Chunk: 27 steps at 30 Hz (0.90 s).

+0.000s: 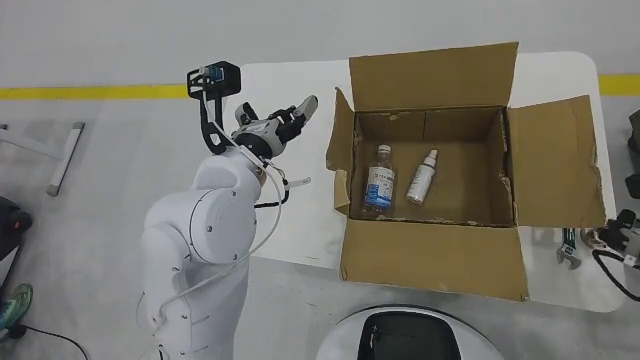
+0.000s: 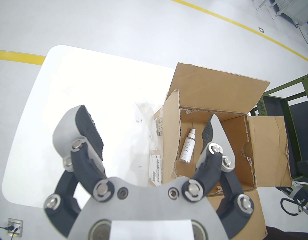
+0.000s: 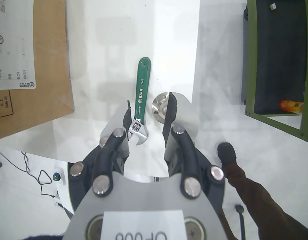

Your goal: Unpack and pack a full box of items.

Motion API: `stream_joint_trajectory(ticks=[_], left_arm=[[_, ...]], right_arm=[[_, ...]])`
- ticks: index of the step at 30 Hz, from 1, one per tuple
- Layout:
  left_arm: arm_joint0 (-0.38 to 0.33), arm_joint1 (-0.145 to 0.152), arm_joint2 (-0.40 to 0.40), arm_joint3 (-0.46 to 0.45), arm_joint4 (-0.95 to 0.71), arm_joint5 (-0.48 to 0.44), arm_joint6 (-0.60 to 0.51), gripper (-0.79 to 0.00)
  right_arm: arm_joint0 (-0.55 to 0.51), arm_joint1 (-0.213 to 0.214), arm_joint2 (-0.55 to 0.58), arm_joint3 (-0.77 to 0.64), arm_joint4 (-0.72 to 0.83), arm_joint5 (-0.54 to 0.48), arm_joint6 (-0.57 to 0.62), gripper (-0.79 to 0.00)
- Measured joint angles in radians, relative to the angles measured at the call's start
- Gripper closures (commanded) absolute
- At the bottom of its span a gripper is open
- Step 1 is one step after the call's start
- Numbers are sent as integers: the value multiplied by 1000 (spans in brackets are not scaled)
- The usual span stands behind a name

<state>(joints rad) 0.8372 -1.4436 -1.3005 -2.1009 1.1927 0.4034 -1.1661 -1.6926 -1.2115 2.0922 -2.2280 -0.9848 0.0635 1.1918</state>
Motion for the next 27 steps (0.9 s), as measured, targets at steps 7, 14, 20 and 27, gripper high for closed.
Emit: stream_joint_trajectory(ticks=[7, 14, 20, 27], left_arm=[[0, 0, 0, 0, 0, 0, 0, -785], [0, 0, 0, 0, 0, 0, 0, -785], [0, 0, 0, 0, 0, 0, 0, -785], [0, 0, 0, 0, 0, 0, 0, -785]], right_arm=[[91, 15, -81, 53, -70, -7, 66, -785], [117, 19, -99, 67, -82, 0, 80, -785], [117, 19, -99, 67, -82, 0, 80, -785], [122, 20, -106, 91, -53, -7, 55, -785]])
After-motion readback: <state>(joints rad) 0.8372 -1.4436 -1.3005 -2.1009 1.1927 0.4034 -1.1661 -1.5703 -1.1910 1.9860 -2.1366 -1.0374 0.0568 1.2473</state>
